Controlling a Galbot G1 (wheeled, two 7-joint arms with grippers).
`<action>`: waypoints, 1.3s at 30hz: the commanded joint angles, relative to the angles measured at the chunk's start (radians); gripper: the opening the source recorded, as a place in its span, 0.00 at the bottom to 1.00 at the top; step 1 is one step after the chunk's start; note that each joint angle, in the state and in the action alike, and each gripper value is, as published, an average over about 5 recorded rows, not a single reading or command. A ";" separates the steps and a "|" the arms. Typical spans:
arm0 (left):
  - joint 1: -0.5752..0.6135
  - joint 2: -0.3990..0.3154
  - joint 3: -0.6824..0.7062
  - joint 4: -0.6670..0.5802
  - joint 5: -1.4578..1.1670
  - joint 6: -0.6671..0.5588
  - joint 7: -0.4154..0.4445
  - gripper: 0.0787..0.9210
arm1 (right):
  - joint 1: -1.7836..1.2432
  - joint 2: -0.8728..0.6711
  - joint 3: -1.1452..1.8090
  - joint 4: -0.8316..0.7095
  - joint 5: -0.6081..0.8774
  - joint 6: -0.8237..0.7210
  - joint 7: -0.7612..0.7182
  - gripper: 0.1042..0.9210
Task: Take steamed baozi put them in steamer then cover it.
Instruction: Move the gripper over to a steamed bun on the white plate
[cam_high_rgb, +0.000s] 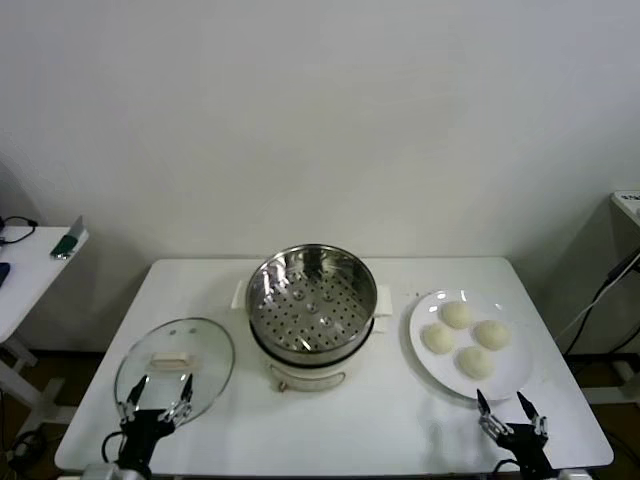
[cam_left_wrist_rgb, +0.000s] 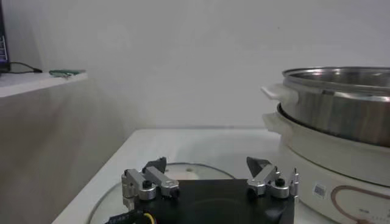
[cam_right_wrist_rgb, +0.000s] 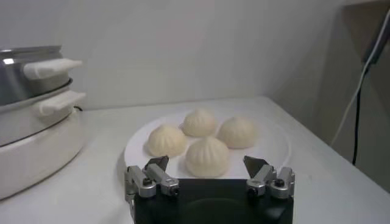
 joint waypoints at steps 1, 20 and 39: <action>-0.001 0.004 0.005 -0.005 -0.002 -0.003 0.000 0.88 | 0.239 -0.102 0.001 0.024 -0.117 -0.256 0.024 0.88; 0.007 -0.002 0.017 -0.016 0.019 -0.023 0.002 0.88 | 1.548 -0.650 -1.055 -0.615 -0.537 -0.072 -1.036 0.88; -0.006 -0.005 0.024 -0.007 0.032 -0.027 0.009 0.88 | 2.009 -0.371 -1.729 -0.915 -0.397 -0.051 -1.269 0.88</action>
